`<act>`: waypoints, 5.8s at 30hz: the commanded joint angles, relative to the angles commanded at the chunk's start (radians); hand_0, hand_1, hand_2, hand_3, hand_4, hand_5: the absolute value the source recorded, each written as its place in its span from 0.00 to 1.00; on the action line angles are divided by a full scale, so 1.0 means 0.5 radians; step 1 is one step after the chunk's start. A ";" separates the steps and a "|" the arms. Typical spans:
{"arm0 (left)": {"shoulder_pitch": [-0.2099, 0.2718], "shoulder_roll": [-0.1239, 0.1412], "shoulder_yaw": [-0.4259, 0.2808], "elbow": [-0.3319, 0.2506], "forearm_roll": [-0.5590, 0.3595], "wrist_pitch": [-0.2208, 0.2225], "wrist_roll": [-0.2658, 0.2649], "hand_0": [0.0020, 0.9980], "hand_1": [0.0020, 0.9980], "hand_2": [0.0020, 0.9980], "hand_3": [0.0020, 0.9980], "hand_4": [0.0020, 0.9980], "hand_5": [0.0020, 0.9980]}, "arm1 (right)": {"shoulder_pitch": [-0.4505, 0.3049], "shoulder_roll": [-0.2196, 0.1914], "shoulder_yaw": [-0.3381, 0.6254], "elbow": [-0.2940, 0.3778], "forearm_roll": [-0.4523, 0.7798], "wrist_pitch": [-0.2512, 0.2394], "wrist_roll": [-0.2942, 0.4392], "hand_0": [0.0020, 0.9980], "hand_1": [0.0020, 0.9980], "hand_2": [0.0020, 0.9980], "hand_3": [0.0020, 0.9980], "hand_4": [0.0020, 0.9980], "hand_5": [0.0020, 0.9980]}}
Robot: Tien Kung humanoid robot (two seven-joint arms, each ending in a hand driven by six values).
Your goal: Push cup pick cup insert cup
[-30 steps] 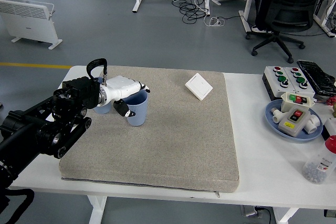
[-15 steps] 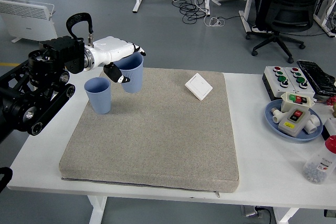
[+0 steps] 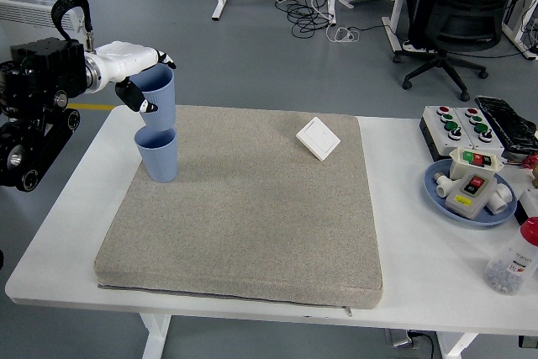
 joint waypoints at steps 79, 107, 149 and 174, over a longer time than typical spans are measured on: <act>0.154 -0.124 -0.338 0.318 -0.374 0.700 -0.217 0.76 0.81 0.90 0.84 0.75 0.60 | -0.007 0.008 -0.014 0.000 -0.007 -0.001 0.003 0.77 0.68 0.68 0.57 0.13 0.47; 1.700 -0.414 -1.321 -1.178 -2.707 0.805 0.321 0.82 0.85 0.92 0.83 0.61 1.00 | -0.031 0.038 0.087 0.000 -0.092 -0.011 0.003 0.77 0.68 0.68 0.57 0.13 0.47; 2.063 -0.770 -1.313 -1.131 -2.680 0.867 -0.052 0.85 0.87 0.92 0.83 0.59 1.00 | -0.031 0.037 0.163 0.000 -0.176 -0.021 -0.007 0.77 0.68 0.67 0.57 0.12 0.47; 2.056 -0.770 -1.343 -1.119 -2.706 0.793 0.017 0.89 0.88 0.94 0.85 0.60 1.00 | -0.008 0.036 0.147 0.000 -0.112 -0.018 0.013 0.77 0.68 0.67 0.57 0.12 0.48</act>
